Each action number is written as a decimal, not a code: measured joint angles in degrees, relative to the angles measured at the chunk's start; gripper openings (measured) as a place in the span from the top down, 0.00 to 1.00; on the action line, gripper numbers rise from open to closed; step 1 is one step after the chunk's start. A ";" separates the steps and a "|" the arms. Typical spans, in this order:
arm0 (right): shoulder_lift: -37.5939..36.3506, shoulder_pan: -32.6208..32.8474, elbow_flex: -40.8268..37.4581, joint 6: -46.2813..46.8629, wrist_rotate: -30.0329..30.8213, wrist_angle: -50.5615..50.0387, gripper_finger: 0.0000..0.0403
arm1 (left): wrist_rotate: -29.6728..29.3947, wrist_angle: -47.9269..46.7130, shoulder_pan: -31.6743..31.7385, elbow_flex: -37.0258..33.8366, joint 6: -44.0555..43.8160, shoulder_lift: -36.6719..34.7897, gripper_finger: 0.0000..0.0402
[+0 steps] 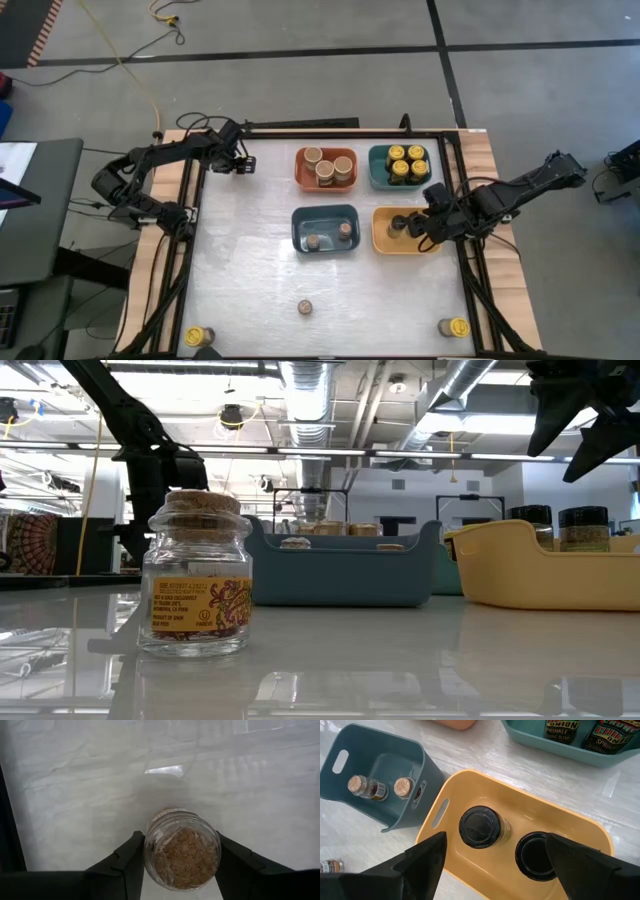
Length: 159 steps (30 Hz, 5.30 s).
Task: Sort spices by type
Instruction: Put the brown spice bottle into the blue bin, then put the yellow spice bottle into the green bin
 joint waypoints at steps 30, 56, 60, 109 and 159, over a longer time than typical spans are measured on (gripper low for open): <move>0.00 0.00 0.00 -0.06 0.00 0.00 0.09 | -8.42 -14.42 -29.32 24.13 -9.22 0.01 0.54; -0.02 0.00 0.00 -0.05 0.01 5.83 0.09 | -12.30 -21.23 -56.65 59.22 -16.60 26.09 0.54; -0.02 0.00 0.00 -0.04 0.00 5.84 0.09 | -11.11 -21.54 -57.64 59.31 -16.89 28.94 0.54; -0.02 0.00 0.00 -0.08 0.00 6.08 0.09 | -7.33 -19.51 -57.61 59.31 -25.83 41.32 0.47; -0.02 0.00 0.00 -0.04 0.00 6.13 0.09 | -8.61 -26.10 -64.04 59.26 -16.03 26.82 0.24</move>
